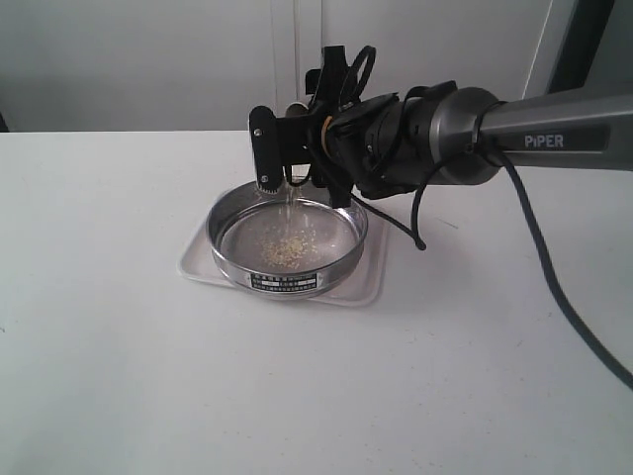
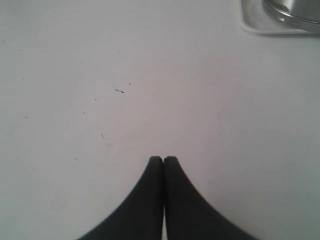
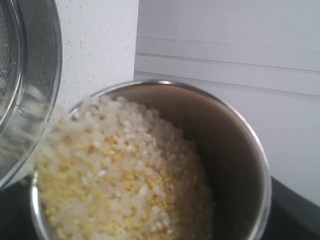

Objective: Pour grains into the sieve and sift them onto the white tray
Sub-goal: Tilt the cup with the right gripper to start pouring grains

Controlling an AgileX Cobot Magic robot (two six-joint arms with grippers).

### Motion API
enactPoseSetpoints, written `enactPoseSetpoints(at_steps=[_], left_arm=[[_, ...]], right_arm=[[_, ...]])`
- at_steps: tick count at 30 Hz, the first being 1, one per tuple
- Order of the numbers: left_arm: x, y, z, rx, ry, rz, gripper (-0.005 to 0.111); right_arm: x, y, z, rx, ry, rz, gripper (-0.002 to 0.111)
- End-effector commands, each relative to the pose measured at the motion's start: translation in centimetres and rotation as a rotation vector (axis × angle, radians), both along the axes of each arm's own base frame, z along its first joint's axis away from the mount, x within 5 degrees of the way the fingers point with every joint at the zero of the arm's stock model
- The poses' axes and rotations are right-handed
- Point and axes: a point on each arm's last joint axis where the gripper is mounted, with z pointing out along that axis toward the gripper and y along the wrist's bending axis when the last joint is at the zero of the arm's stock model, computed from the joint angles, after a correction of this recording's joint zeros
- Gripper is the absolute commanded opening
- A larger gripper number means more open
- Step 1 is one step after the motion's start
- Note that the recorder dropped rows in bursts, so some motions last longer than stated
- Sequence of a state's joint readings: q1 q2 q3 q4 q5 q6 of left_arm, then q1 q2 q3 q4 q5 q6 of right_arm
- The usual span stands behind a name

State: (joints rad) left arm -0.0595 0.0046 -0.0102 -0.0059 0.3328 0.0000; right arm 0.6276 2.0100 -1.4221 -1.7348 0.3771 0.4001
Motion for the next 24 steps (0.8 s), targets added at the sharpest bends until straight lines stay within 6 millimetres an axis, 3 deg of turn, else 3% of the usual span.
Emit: enactPoseSetpoints(at_steps=[1, 24], left_arm=[[-0.04, -0.05, -0.34, -0.011, 0.009, -0.001, 0.0], [-0.04, -0.05, -0.34, -0.011, 0.009, -0.001, 0.0]], right_arm=[[0.13, -0.13, 0.9, -0.006, -0.034, -0.014, 0.0], [0.14, -0.16, 0.92, -0.087, -0.052, 0.015, 0.0]])
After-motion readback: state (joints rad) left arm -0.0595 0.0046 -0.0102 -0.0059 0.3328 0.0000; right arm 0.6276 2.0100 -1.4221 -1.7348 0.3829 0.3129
